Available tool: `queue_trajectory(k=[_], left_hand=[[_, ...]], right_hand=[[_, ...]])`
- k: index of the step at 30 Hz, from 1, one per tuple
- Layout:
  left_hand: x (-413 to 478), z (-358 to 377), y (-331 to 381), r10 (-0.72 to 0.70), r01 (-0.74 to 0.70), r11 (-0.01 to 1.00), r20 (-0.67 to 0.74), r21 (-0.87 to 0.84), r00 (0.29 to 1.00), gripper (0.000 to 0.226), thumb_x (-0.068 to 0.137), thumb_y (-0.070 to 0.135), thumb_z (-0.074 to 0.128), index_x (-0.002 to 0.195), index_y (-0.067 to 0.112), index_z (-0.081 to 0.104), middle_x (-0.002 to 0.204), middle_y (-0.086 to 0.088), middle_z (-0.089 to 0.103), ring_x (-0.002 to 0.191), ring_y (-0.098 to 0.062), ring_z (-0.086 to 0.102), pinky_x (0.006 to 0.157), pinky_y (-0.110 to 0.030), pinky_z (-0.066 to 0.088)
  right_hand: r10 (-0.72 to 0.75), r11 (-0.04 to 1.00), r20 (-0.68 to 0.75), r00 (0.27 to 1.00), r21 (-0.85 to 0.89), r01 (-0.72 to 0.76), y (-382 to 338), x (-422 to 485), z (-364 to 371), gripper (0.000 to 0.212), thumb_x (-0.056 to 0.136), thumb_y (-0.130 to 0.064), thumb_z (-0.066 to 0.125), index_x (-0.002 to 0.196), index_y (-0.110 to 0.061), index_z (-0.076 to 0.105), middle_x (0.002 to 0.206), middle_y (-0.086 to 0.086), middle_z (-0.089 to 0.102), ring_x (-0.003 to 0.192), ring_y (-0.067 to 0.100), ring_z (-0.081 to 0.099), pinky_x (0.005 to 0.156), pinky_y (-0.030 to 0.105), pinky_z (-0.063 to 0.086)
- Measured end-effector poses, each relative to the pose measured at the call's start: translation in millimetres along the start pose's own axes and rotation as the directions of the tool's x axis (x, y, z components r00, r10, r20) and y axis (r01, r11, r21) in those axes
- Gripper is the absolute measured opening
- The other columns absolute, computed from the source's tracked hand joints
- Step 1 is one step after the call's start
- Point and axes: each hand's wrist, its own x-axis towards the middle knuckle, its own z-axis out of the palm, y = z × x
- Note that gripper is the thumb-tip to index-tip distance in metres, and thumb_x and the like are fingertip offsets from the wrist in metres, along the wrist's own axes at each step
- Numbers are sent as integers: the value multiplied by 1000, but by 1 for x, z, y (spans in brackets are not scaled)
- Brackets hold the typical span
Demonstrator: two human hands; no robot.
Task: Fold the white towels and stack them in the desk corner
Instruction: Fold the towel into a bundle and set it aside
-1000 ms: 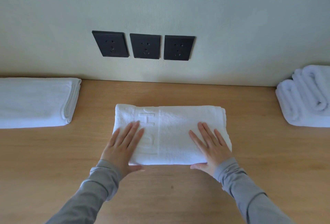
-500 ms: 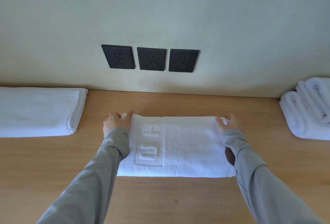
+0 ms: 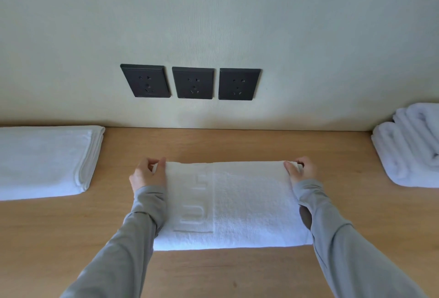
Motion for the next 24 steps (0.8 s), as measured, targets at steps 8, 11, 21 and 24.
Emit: queue_trajectory(k=[8, 11, 21, 24], left_hand=[[-87, 19, 40, 554, -680, 504, 405, 532, 727, 61, 92, 40, 10, 137, 21, 46, 152, -7, 30, 143, -28, 21, 114, -48, 19], [-100, 36, 26, 453, -728, 486, 573, 483, 683, 61, 91, 47, -4, 146, 24, -14, 157, 5, -17, 137, -17, -29, 114, -40, -15], [-82, 38, 16, 402, -760, 443, 652, 476, 643, 57, 94, 48, 0, 137, 29, -32, 151, 9, -32, 132, -11, -37, 111, -36, -21], [-63, 5, -6, 410, -762, 366, 643, 534, 647, 57, 88, 55, -13, 135, 33, -38, 147, 8, -40, 133, -15, -39, 112, -39, -19]], right_hand=[[-493, 700, 202, 846, -485, 523, -47, -68, 17, 52, 97, -34, 18, 145, -17, 31, 155, 4, 23, 144, 26, 14, 117, 41, 8], [-531, 480, 446, 721, -543, 689, -42, -101, 34, 61, 94, -40, -2, 150, -18, 9, 158, -2, 3, 145, 17, -6, 114, 40, -12], [-474, 476, 491, 731, -555, 682, -18, -86, 44, 57, 86, -50, -12, 137, -31, -30, 148, -12, -32, 137, 8, -30, 111, 39, -22], [-447, 518, 433, 783, -588, 621, 2, -76, 22, 60, 87, -54, -15, 138, -29, -32, 149, -10, -32, 137, 9, -31, 114, 39, -17]])
